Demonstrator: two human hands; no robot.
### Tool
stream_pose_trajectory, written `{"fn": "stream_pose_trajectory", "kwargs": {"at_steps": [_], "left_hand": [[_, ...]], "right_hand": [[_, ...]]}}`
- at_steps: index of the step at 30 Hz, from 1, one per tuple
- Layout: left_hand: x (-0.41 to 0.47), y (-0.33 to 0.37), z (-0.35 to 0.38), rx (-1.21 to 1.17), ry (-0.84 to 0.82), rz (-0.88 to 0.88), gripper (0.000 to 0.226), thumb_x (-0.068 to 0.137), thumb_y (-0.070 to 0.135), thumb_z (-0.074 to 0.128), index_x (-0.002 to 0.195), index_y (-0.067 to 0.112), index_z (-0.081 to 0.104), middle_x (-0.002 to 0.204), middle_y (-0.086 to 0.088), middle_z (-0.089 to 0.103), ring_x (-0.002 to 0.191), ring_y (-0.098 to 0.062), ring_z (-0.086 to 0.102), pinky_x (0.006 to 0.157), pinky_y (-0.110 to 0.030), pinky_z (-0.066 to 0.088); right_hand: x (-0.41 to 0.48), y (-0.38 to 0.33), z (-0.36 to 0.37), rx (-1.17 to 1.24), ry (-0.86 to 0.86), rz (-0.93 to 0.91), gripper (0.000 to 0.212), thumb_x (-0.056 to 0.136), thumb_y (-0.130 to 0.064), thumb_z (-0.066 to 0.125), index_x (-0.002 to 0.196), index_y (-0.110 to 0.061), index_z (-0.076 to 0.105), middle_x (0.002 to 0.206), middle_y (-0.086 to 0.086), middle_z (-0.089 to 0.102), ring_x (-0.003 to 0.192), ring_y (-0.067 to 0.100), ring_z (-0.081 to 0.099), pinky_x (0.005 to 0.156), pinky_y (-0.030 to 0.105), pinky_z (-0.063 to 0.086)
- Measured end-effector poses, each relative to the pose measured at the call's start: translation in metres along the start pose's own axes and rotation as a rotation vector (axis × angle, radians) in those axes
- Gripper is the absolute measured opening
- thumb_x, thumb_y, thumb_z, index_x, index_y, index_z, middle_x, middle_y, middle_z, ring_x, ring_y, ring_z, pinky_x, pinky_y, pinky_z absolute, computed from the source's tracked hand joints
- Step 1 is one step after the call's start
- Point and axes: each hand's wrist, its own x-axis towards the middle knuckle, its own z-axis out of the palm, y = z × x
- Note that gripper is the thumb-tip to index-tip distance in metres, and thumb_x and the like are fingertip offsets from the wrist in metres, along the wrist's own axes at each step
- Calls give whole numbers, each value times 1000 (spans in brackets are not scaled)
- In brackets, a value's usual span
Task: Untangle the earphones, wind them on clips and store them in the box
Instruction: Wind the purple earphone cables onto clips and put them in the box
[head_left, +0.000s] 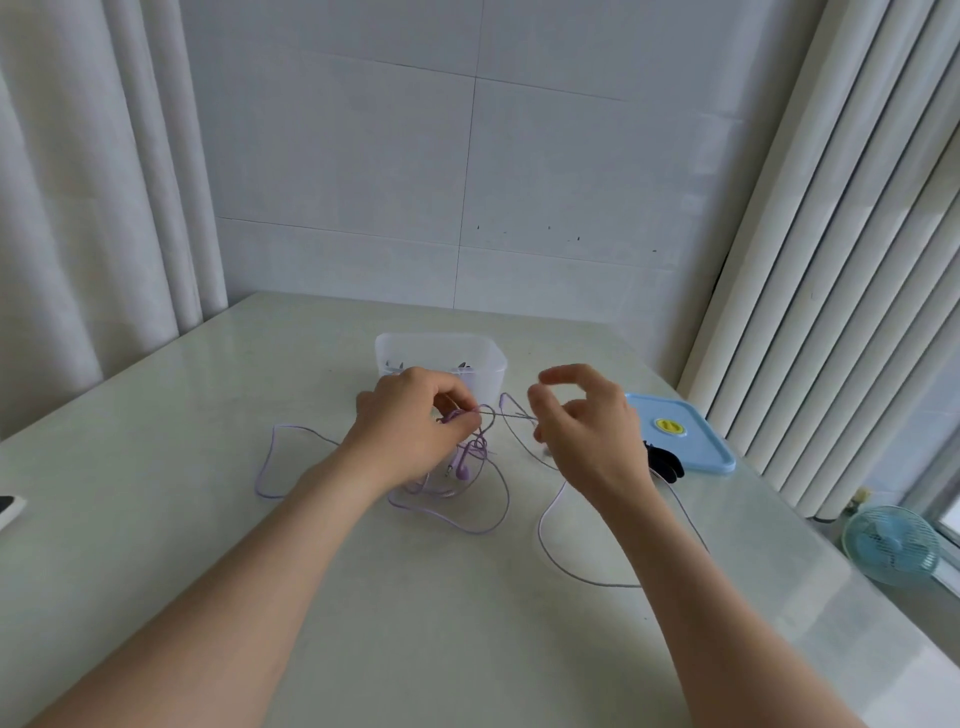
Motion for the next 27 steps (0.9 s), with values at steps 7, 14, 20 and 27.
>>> {"fn": "stream_pose_trajectory", "kwargs": {"at_steps": [7, 14, 20, 27], "left_hand": [[0, -3, 1, 202, 43, 114, 10, 94, 45, 71, 99, 36, 72, 93, 15, 67, 96, -14, 57, 90, -37, 43], [0, -3, 1, 219, -158, -25, 14, 92, 45, 67, 88, 33, 73, 81, 25, 72, 86, -4, 64, 95, -40, 53], [-3, 3, -4, 153, -242, -70, 9, 88, 40, 65, 92, 36, 71, 71, 30, 71, 85, 0, 66, 93, -41, 55], [-2, 2, -2, 132, -248, -93, 13, 96, 42, 59, 90, 36, 69, 70, 26, 70, 78, -2, 62, 95, -45, 53]], "right_hand": [[-1, 4, 8, -437, 29, -306, 7, 90, -52, 75, 92, -45, 77, 84, -14, 46, 92, 17, 42, 79, 34, 20], [0, 8, 7, -347, -30, -278, 7, 90, -32, 76, 84, -34, 77, 102, -16, 61, 100, 11, 51, 91, 34, 32], [3, 8, 14, -115, -79, -187, 12, 100, -17, 59, 91, -21, 66, 61, 2, 69, 65, 22, 62, 65, 35, 49], [-5, -5, 8, 316, -125, -51, 13, 99, -12, 53, 94, -8, 65, 79, 2, 77, 78, 18, 73, 73, 38, 57]]}}
